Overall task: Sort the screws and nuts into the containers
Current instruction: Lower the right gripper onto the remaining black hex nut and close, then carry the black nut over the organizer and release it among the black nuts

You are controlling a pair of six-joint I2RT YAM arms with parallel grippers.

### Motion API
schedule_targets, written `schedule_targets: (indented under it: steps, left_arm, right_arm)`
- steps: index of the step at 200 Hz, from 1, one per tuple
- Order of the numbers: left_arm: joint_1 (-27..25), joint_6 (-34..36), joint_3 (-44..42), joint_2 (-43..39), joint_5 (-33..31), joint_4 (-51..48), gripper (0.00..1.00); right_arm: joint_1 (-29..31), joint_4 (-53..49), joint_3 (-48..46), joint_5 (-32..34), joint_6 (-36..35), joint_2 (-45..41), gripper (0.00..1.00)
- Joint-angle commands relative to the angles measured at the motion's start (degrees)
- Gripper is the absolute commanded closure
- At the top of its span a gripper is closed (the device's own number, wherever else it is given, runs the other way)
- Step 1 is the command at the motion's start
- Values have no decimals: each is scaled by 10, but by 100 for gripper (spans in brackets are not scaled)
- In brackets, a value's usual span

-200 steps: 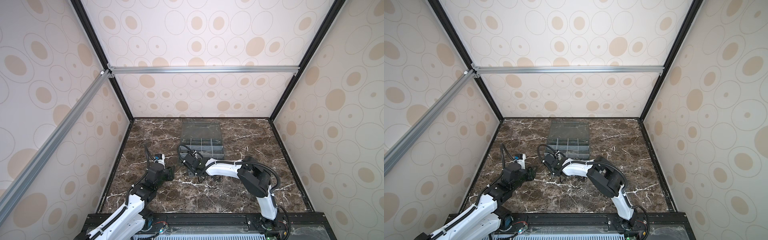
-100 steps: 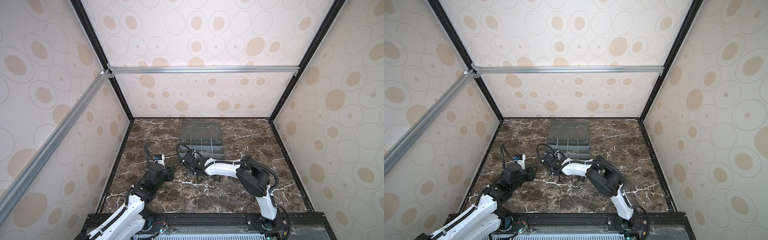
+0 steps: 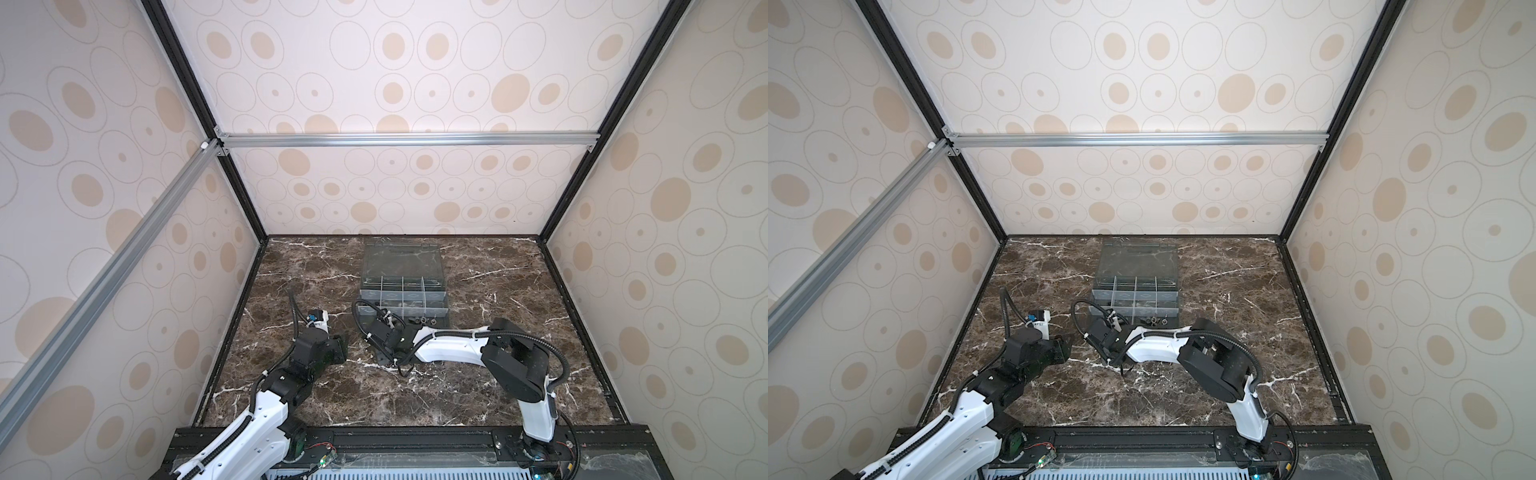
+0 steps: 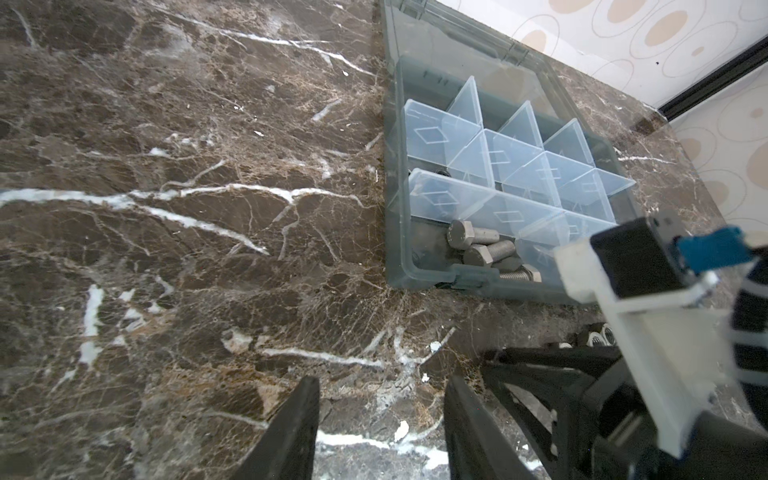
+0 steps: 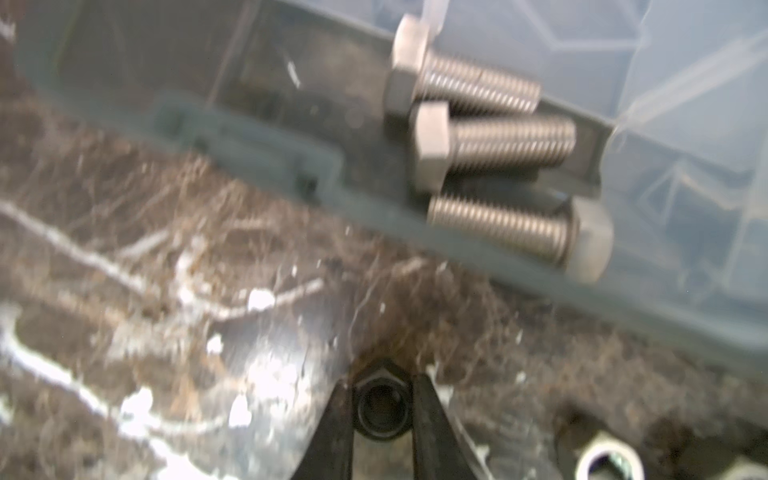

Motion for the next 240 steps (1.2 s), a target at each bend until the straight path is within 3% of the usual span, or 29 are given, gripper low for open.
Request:
schedule_targets:
  steps: [1,79,144,240]
  left_arm:
    - [3,-15,9,-16,-18,-20,51]
    - [4,-28,-3,-41,-24,-25,51]
    - [4,-32,-15,-52,-24,-17,51]
    - [4,-25,-23,-46,-17,6,51]
  right_arm:
    - [10,-17,-16,-6,-10,-33,79]
    - [8,-20,49,-2,-68,-50,79]
    - [-46,-12,181,-20,-127,10,78]
    - [-132,-70,340,-59,-152,139,78]
